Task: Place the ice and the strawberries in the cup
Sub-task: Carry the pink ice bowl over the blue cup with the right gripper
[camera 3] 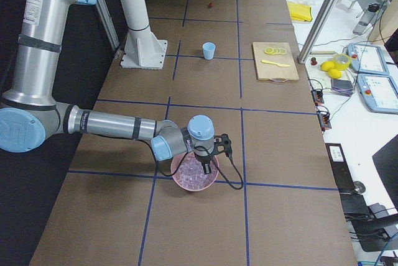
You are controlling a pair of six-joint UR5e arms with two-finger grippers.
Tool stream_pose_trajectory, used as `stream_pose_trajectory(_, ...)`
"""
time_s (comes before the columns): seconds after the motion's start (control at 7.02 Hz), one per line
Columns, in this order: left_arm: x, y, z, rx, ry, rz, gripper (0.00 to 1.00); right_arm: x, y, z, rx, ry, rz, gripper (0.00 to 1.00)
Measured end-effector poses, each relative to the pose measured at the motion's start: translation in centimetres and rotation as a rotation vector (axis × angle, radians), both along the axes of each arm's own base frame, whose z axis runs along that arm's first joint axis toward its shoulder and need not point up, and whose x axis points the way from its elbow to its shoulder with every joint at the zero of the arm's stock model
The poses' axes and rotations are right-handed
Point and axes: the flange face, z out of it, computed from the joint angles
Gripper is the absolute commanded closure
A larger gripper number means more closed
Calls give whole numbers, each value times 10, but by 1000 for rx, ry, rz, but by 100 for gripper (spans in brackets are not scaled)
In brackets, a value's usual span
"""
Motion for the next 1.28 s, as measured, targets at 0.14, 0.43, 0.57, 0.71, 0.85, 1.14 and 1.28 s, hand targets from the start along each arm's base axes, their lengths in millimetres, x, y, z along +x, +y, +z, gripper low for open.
stream_pose_trajectory(0.14,0,0,0,0,0,0,0,3,-26,-33,2,-3,23,97)
stream_pose_trajectory(0.43,0,0,-1,3,0,0,0,-1,-85,-129,-5,-1,43,98)
stream_pose_trajectory(0.57,0,0,-2,5,0,0,0,-14,-101,-166,2,-9,39,98)
stream_pose_trajectory(0.71,0,0,-2,7,1,0,0,-46,-106,-201,-5,-28,38,98)
stream_pose_trajectory(0.85,0,-1,-3,8,4,0,0,-92,-103,-242,-34,-56,57,98)
stream_pose_trajectory(1.14,1,-1,-4,9,12,-1,0,-230,-81,-328,-100,-77,114,98)
stream_pose_trajectory(1.28,1,-1,-4,8,13,-1,0,-305,-58,-371,-122,-86,150,98)
